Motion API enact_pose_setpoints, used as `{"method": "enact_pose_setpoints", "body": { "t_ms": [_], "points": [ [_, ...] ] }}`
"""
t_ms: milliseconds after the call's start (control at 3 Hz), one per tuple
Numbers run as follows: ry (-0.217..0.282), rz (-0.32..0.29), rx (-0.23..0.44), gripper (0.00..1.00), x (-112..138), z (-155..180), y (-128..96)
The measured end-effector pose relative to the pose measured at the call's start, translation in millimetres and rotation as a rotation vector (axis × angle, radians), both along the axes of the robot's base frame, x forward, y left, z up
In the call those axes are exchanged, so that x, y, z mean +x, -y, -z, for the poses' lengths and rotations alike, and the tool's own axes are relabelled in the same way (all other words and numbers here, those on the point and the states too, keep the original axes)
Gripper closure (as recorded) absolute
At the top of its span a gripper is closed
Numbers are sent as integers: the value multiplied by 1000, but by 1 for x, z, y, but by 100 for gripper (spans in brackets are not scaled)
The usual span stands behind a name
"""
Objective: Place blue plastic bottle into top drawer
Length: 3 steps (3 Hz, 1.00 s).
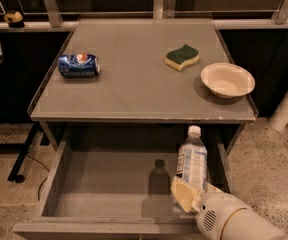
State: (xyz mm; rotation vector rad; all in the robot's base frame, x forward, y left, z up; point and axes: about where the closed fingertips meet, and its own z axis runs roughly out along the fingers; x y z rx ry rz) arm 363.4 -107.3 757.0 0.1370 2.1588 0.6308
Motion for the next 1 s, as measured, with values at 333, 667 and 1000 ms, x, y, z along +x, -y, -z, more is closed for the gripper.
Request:
{"method": "enact_pose_setpoints", "body": {
  "t_ms": [333,667,1000],
  "points": [
    [-31,36,12,100,-11,14,6],
    [-62,51,24,100,-8,30,14],
    [-91,31,33,100,11,46,19]
  ]
}}
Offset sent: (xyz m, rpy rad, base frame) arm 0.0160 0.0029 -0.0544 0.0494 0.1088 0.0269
